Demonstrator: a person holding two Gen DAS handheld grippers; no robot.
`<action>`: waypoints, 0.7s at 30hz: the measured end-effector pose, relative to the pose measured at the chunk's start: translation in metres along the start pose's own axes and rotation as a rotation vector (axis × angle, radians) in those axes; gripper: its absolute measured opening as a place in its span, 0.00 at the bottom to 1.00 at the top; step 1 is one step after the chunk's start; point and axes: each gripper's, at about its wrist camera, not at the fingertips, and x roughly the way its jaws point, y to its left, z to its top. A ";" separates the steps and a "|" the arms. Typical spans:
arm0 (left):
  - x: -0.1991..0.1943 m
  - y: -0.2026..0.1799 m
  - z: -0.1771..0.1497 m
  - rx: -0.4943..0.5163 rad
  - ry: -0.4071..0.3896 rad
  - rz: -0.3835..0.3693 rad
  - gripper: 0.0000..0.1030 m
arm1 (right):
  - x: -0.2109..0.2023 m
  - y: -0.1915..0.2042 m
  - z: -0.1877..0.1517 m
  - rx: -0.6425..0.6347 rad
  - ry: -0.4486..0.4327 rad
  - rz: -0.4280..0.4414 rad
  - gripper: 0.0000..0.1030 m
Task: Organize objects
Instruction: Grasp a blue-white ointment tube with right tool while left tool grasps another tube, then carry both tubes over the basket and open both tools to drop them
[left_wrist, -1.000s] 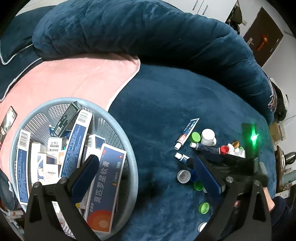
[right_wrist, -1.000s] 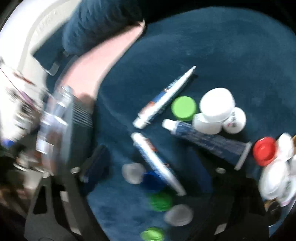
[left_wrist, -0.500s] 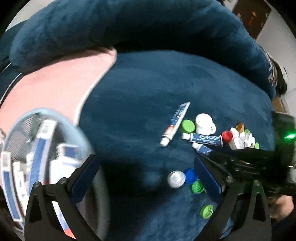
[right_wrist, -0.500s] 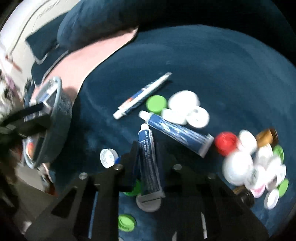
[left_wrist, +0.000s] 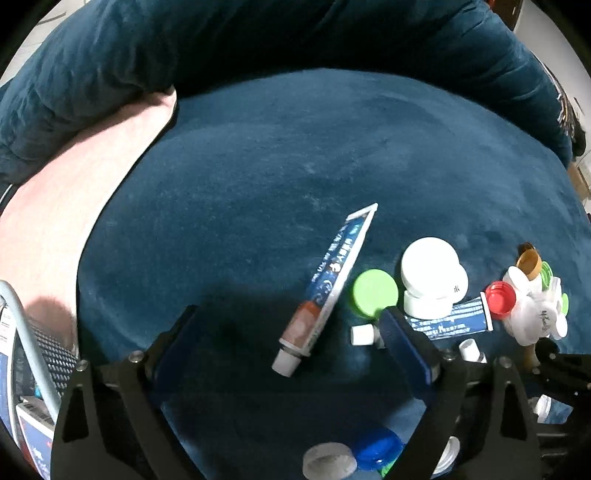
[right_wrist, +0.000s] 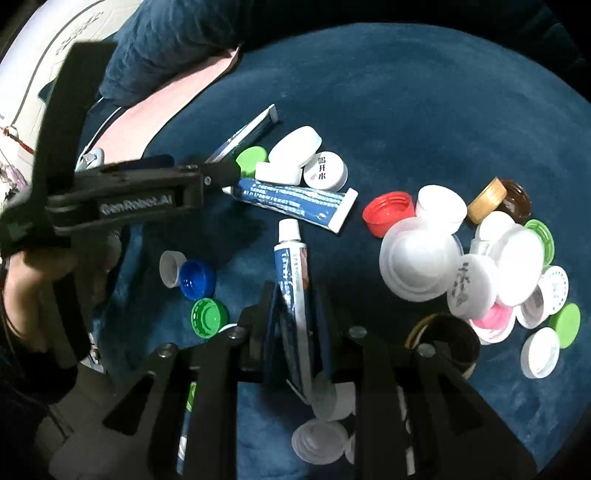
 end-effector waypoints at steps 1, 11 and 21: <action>0.000 0.000 0.001 0.007 -0.006 -0.004 0.93 | 0.002 0.001 0.002 0.005 0.000 0.001 0.23; 0.003 -0.005 -0.007 0.077 -0.002 -0.037 0.18 | 0.005 0.007 0.004 0.006 0.009 -0.034 0.20; 0.011 0.001 0.002 0.037 -0.015 -0.070 0.18 | 0.012 0.004 0.006 0.076 0.021 -0.014 0.19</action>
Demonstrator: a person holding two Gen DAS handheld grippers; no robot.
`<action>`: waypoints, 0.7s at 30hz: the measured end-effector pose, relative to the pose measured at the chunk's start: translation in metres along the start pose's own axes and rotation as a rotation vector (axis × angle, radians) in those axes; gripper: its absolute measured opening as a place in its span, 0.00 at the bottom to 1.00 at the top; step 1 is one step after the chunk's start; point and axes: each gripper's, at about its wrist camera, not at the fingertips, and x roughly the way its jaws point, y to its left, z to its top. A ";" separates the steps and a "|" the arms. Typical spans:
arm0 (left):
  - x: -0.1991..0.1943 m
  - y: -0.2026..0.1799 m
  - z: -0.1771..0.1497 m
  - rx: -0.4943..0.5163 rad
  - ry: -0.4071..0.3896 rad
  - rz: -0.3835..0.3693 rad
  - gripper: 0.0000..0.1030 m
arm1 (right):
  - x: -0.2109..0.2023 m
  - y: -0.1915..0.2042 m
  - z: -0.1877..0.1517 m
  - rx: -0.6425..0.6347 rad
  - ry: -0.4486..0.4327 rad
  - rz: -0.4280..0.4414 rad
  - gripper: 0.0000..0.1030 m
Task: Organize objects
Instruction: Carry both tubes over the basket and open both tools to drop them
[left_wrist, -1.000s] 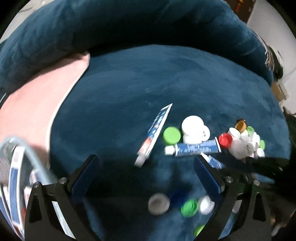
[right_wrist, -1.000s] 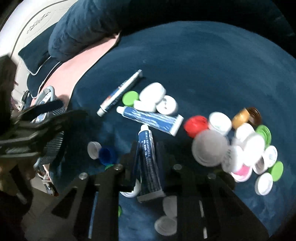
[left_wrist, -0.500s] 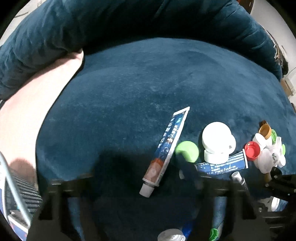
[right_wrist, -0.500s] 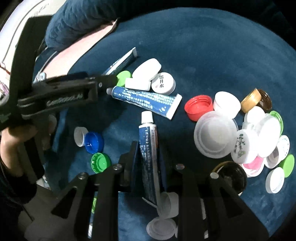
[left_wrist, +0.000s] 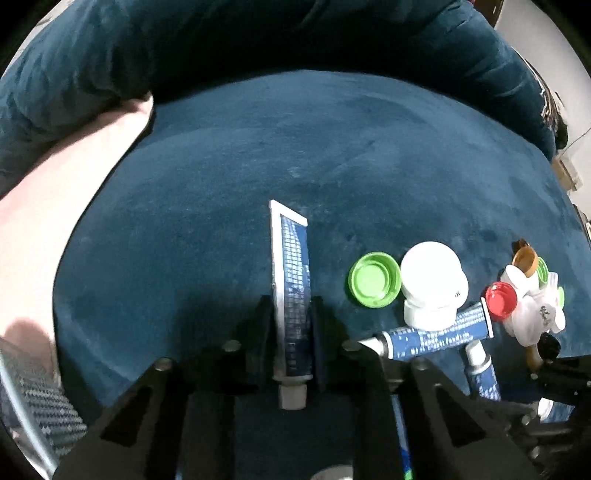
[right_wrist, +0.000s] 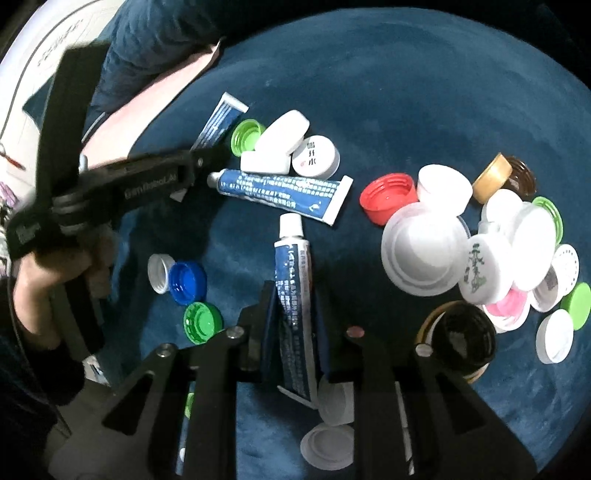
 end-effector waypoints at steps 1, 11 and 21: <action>-0.006 -0.002 -0.003 -0.004 0.000 0.002 0.18 | -0.003 -0.003 0.000 0.026 -0.008 0.023 0.19; -0.056 -0.007 -0.019 0.036 -0.047 -0.009 0.18 | -0.027 0.006 0.007 0.074 -0.064 0.094 0.19; -0.142 0.039 -0.033 -0.059 -0.189 -0.004 0.18 | -0.040 0.059 0.026 0.038 -0.119 0.165 0.19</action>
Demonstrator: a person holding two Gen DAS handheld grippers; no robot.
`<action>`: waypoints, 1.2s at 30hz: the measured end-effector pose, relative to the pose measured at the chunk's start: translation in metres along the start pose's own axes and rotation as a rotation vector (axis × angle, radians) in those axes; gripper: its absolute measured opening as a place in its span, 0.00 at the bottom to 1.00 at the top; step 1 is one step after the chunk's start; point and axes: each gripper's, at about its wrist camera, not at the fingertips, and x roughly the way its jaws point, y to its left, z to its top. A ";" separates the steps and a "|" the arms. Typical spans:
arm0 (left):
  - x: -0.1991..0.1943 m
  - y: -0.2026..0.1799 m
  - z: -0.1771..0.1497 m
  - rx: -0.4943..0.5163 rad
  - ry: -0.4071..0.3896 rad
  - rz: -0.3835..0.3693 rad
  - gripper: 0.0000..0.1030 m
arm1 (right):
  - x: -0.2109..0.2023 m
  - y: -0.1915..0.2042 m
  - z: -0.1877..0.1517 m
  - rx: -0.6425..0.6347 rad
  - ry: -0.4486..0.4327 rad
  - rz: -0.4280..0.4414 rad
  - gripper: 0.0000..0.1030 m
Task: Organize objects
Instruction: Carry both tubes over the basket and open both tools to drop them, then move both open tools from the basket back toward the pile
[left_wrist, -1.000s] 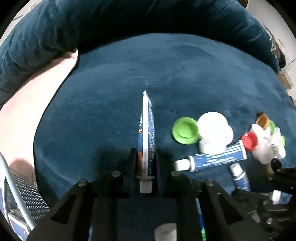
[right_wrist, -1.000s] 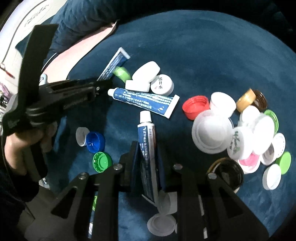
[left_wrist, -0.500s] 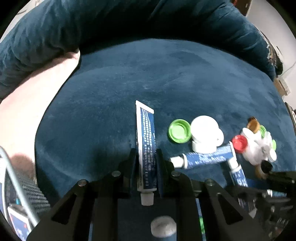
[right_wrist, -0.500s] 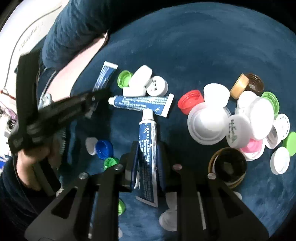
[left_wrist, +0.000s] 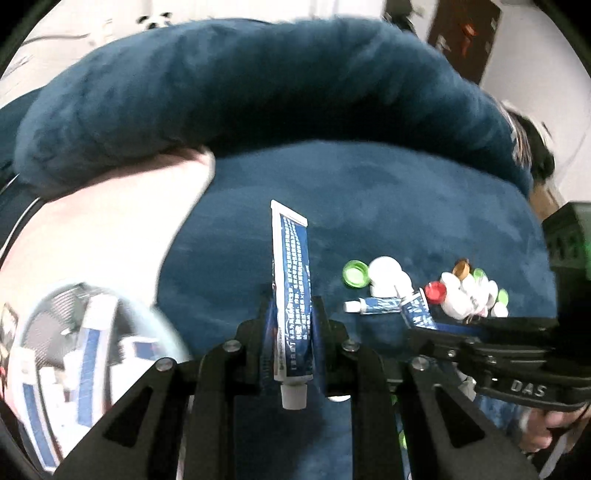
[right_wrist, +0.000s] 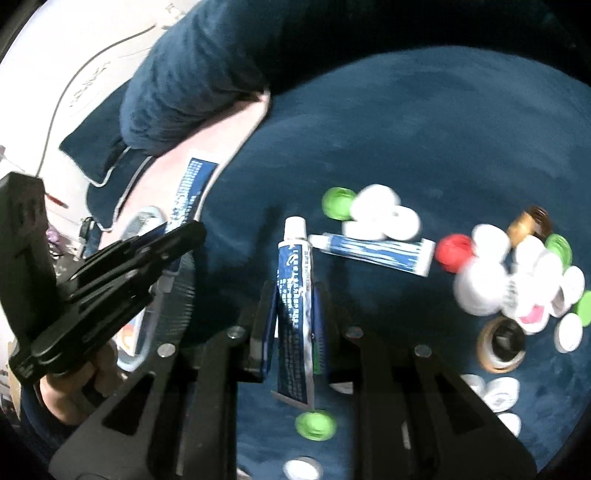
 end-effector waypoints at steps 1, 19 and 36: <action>-0.011 0.011 -0.002 -0.023 -0.009 0.003 0.18 | 0.003 0.012 0.003 -0.011 0.001 0.020 0.19; -0.081 0.190 -0.052 -0.441 -0.050 0.147 0.18 | 0.042 0.155 0.014 -0.161 0.037 0.215 0.19; -0.091 0.201 -0.063 -0.449 -0.075 0.285 0.98 | 0.046 0.179 0.021 -0.131 -0.064 0.203 0.94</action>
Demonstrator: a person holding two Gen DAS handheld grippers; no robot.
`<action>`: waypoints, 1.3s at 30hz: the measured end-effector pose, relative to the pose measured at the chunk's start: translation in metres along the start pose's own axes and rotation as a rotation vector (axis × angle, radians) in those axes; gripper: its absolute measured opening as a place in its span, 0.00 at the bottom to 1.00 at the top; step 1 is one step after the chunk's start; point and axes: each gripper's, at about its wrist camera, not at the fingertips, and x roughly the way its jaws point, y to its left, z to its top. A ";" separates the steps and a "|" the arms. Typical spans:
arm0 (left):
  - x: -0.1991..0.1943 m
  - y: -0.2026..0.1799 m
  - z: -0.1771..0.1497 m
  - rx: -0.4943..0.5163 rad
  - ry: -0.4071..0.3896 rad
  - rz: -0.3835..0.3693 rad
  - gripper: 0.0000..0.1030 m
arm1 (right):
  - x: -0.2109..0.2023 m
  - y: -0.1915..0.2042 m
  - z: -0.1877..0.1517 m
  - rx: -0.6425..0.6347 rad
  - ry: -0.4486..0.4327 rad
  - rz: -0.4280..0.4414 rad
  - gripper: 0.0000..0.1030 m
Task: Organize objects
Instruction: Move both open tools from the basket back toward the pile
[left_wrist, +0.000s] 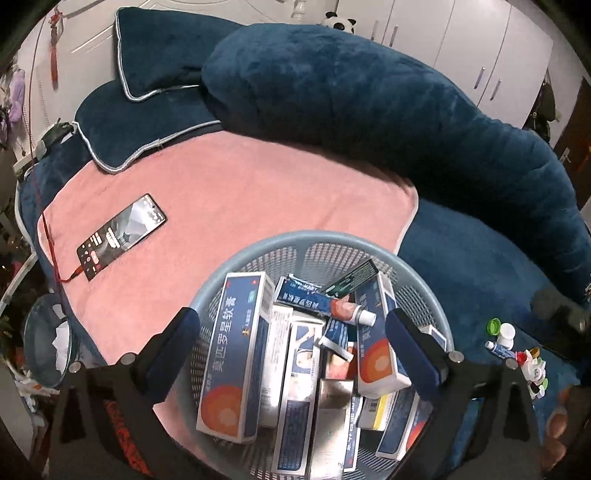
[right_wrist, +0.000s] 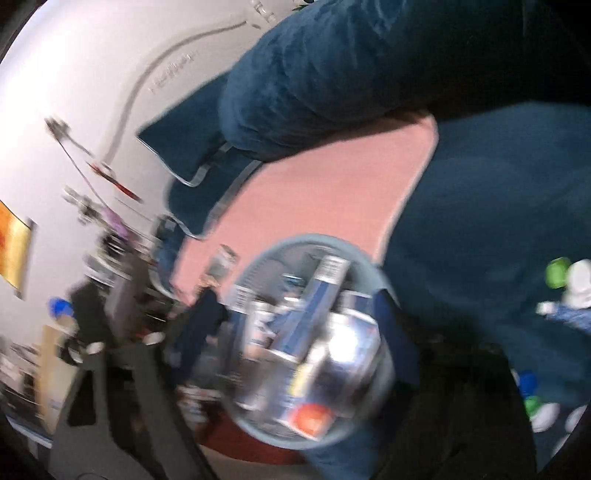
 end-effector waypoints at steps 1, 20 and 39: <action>0.000 -0.001 0.000 0.005 0.000 0.000 0.98 | -0.001 -0.002 -0.003 -0.025 0.004 -0.033 0.97; 0.001 -0.050 -0.010 0.140 0.019 -0.006 0.99 | -0.026 -0.044 -0.018 -0.097 0.032 -0.238 1.00; -0.017 -0.159 -0.038 0.267 -0.068 -0.109 0.99 | -0.078 -0.141 -0.035 0.057 0.024 -0.358 1.00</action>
